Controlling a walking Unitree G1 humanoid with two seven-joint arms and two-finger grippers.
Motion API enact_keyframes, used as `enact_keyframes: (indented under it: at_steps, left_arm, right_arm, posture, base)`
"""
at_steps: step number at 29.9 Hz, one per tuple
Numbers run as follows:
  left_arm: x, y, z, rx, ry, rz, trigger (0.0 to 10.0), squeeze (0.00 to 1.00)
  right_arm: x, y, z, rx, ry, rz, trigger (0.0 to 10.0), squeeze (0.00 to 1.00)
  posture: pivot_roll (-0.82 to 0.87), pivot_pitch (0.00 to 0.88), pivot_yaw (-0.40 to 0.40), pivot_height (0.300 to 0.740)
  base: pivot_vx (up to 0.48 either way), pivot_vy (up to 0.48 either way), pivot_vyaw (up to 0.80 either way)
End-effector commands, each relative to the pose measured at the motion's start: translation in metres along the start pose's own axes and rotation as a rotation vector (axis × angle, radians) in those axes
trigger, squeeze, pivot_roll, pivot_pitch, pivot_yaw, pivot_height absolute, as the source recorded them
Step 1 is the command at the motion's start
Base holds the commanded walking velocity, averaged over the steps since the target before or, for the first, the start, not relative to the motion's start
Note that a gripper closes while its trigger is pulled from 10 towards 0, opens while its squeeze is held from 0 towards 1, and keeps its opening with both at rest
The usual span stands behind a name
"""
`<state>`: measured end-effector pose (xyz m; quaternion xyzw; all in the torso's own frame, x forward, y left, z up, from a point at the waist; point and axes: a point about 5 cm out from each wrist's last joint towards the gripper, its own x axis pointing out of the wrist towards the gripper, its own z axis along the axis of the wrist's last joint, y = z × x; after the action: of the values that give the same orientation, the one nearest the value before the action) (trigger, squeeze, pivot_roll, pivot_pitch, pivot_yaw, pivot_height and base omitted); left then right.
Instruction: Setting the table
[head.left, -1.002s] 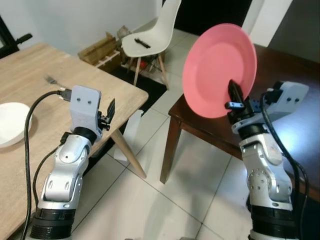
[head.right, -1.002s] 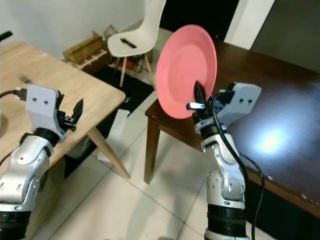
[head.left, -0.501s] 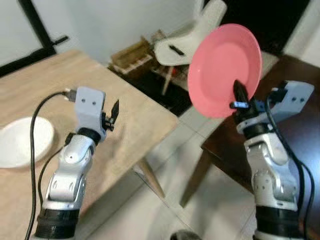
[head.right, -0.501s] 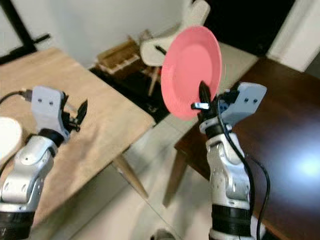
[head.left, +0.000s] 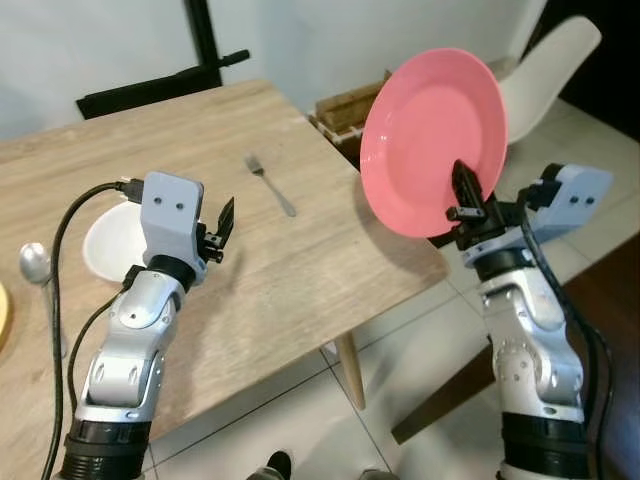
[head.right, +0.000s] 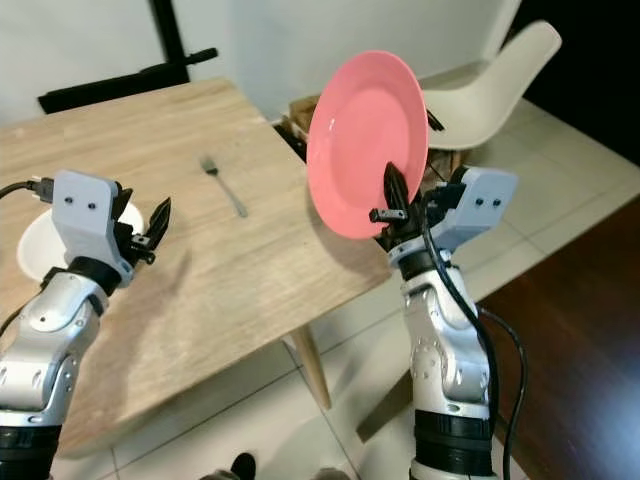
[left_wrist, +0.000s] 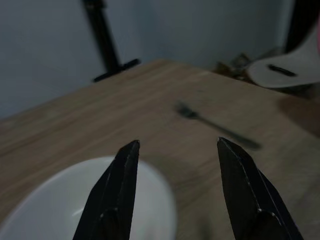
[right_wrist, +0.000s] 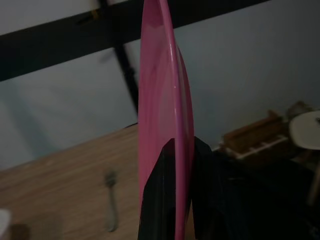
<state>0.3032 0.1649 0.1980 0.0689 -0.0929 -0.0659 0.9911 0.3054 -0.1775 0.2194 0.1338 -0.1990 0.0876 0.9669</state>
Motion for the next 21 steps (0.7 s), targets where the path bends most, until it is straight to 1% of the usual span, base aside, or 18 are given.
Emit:
enact_keyframes:
  at_steps: [1, 20, 21]
  left_arm:
    - [-0.0019, 0.0009, -0.0025, -0.005, 0.017, -0.001, 10.0, 0.00]
    - [0.0013, 0.0042, -0.0030, 0.022, 0.042, 0.018, 10.0, 0.00]
    - [0.0021, 0.0040, -0.0026, 0.020, 0.044, 0.017, 10.0, 0.00]
  right_arm:
    - [-0.0007, 0.0004, 0.0009, 0.015, -0.007, 0.000, 10.0, 0.00]
    - [-0.0005, -0.0040, -0.0011, 0.030, -0.002, -0.028, 10.0, 0.00]
    - [0.0003, -0.0055, -0.0023, 0.039, 0.007, -0.042, 10.0, 0.00]
  posture:
    - [-0.07, 0.030, 0.041, 0.740]
    - [-0.07, 0.032, 0.047, 0.740]
    - [-0.07, 0.032, 0.048, 0.740]
  base:
    - [0.000, 0.000, 0.79]
    - [0.000, 0.000, 0.78]
    - [0.000, 0.000, 0.00]
